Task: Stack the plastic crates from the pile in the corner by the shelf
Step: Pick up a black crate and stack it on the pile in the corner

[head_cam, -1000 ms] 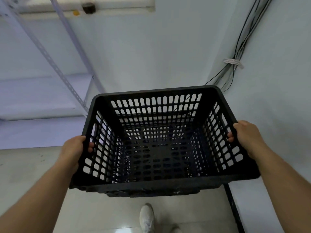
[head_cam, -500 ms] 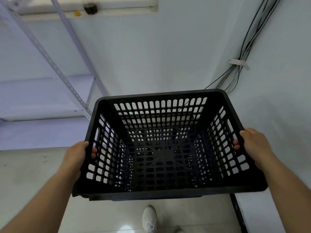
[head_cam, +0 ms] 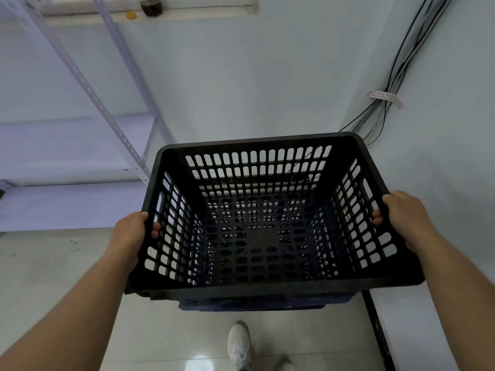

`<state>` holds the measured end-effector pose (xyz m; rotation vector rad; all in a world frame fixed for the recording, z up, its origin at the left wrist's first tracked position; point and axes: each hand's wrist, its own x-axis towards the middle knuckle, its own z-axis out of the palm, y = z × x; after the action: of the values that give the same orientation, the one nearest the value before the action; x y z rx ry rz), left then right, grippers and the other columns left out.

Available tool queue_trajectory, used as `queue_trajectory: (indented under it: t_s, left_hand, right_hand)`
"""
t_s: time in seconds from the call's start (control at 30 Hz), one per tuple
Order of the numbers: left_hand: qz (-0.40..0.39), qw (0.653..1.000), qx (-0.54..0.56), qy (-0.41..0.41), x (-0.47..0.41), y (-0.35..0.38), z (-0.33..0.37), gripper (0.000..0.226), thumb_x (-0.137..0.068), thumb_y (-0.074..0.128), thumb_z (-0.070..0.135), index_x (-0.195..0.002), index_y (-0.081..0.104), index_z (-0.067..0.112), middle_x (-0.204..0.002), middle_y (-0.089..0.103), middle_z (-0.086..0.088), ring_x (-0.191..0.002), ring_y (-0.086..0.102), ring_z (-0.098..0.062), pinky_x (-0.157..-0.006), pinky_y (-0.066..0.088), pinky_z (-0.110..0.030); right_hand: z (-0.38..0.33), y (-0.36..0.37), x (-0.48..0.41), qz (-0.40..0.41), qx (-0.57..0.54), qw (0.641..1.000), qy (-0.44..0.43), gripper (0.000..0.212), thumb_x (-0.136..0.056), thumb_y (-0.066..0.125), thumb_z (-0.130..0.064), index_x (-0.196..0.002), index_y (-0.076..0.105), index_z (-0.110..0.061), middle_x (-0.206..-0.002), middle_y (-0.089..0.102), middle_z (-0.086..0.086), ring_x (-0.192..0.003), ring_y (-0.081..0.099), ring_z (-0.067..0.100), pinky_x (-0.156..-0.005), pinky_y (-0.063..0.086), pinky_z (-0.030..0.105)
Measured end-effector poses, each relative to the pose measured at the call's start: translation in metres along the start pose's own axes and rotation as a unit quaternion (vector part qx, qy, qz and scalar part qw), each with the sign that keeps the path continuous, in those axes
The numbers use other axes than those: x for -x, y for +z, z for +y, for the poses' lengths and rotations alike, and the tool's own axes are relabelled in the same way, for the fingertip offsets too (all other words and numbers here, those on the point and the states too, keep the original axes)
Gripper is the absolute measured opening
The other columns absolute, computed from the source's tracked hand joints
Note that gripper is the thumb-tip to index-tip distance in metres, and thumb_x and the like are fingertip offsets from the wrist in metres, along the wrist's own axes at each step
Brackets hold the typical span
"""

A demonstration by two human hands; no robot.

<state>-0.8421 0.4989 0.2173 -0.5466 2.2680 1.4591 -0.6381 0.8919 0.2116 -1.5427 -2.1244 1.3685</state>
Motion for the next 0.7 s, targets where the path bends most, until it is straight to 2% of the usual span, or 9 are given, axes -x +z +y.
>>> queue_trajectory:
  t_s: [0.13, 0.27, 0.43, 0.6, 0.7]
  left_hand:
    - [-0.012, 1.0, -0.009, -0.002, 0.003, -0.005, -0.006, 0.039, -0.098, 0.037, 0.024, -0.103, 0.062, -0.006, -0.072, 0.055, -0.013, -0.058, 0.047, -0.024, -0.052, 0.035, -0.032]
    - [-0.005, 1.0, -0.009, 0.005, 0.007, -0.009, -0.012, 0.041, -0.098, 0.037, 0.024, -0.101, 0.063, -0.007, -0.074, 0.057, -0.015, -0.06, 0.049, -0.026, -0.053, 0.035, -0.033]
    - [0.013, 1.0, 0.01, 0.018, 0.0, -0.01, -0.007, 0.038, -0.096, 0.039, 0.023, -0.104, 0.062, -0.006, -0.079, 0.061, -0.012, -0.066, 0.053, -0.024, -0.056, 0.04, -0.034]
    - [0.009, 1.0, 0.005, 0.012, 0.002, -0.011, -0.011, 0.039, -0.098, 0.038, 0.022, -0.108, 0.061, -0.007, -0.076, 0.059, -0.012, -0.061, 0.05, -0.022, -0.051, 0.036, -0.032]
    - [0.017, 1.0, 0.0, 0.013, 0.005, -0.006, -0.011, 0.039, -0.098, 0.039, 0.02, -0.109, 0.061, -0.01, -0.074, 0.058, -0.013, -0.058, 0.048, -0.023, -0.05, 0.034, -0.032]
  right_hand:
    - [0.005, -0.005, 0.011, -0.001, 0.005, 1.0, 0.004, 0.029, -0.095, 0.036, -0.013, -0.107, 0.055, 0.005, -0.081, 0.061, 0.022, -0.062, 0.056, 0.031, -0.066, 0.045, 0.038]
    - [0.006, -0.008, 0.025, 0.013, 0.017, 1.0, -0.018, 0.028, -0.095, 0.036, -0.015, -0.101, 0.056, 0.005, -0.083, 0.063, 0.022, -0.069, 0.061, 0.035, -0.077, 0.048, 0.045]
    - [-0.002, -0.01, 0.029, 0.033, 0.011, 0.999, -0.037, 0.028, -0.094, 0.037, -0.015, -0.097, 0.058, 0.004, -0.082, 0.064, 0.022, -0.064, 0.059, 0.032, -0.075, 0.047, 0.043]
    - [-0.002, -0.014, 0.028, 0.032, 0.013, 0.999, -0.037, 0.025, -0.094, 0.038, -0.018, -0.095, 0.059, -0.005, -0.08, 0.064, 0.018, -0.067, 0.061, 0.033, -0.081, 0.049, 0.047]
    - [0.004, -0.009, 0.027, 0.029, 0.025, 0.999, -0.034, 0.024, -0.095, 0.038, -0.017, -0.094, 0.059, -0.006, -0.079, 0.064, 0.019, -0.066, 0.061, 0.033, -0.074, 0.048, 0.043]
